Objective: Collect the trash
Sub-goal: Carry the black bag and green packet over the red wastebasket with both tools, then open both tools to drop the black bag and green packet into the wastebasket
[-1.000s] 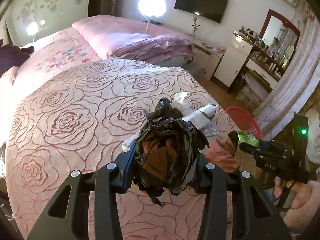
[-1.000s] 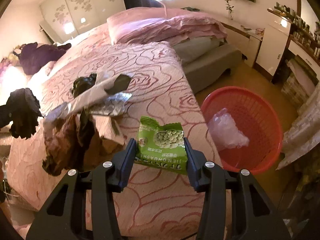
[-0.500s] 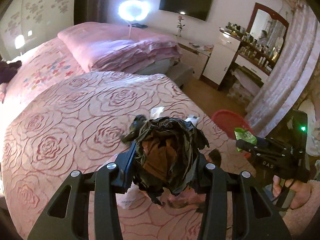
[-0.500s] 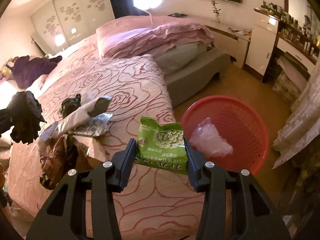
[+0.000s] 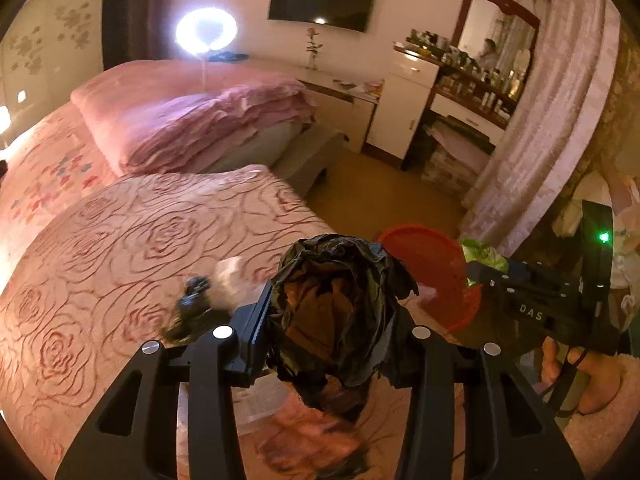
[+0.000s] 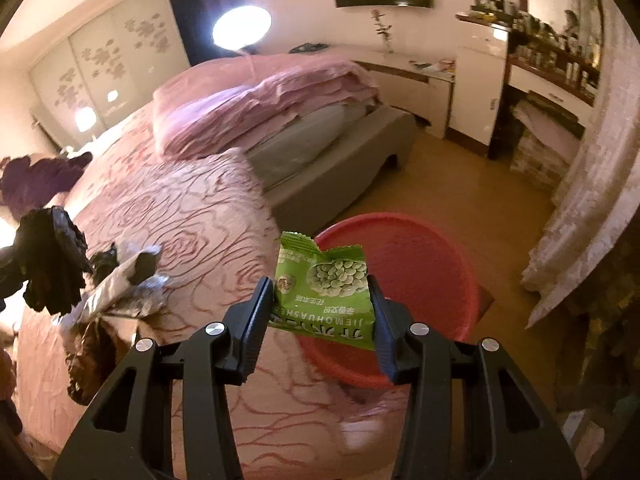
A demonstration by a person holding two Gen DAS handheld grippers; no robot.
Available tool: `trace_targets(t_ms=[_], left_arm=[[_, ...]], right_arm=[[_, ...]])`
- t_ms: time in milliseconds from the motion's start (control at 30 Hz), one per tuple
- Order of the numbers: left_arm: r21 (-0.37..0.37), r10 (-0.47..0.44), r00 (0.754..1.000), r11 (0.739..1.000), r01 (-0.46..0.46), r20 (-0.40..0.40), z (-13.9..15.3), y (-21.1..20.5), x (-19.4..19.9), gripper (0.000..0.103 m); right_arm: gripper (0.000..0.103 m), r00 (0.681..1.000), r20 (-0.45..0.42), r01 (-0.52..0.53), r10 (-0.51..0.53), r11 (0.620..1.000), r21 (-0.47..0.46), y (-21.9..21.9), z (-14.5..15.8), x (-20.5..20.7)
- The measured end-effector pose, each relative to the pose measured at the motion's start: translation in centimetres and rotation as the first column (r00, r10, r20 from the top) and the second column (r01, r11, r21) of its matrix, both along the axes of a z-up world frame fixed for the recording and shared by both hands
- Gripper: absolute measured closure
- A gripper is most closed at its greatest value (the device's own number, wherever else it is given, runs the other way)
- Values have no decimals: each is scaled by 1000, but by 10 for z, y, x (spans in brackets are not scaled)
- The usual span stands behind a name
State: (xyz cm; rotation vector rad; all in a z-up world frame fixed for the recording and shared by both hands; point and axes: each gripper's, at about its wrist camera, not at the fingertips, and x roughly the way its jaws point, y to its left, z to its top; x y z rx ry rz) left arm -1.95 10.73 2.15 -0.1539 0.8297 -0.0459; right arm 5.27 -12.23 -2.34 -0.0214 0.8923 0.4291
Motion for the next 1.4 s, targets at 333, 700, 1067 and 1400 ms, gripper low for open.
trace_targets(t_ms=[333, 700, 1067, 1400], left_arm=[[-13, -96, 995, 995, 95, -21, -1, -45, 38, 61], [-9, -191, 975, 982, 191, -117, -36, -99, 76, 61], [-17, -209, 954, 977, 211, -215, -79, -121, 107, 61], [-28, -220, 941, 975, 220, -257, -97, -127, 119, 51]], right_arm=[[58, 995, -9, 100, -100, 995, 0, -39, -2, 16], [58, 987, -53, 154, -154, 988, -9, -60, -21, 33], [58, 980, -97, 169, -171, 985, -30, -71, -43, 48], [57, 976, -148, 157, -159, 987, -29, -70, -62, 64]])
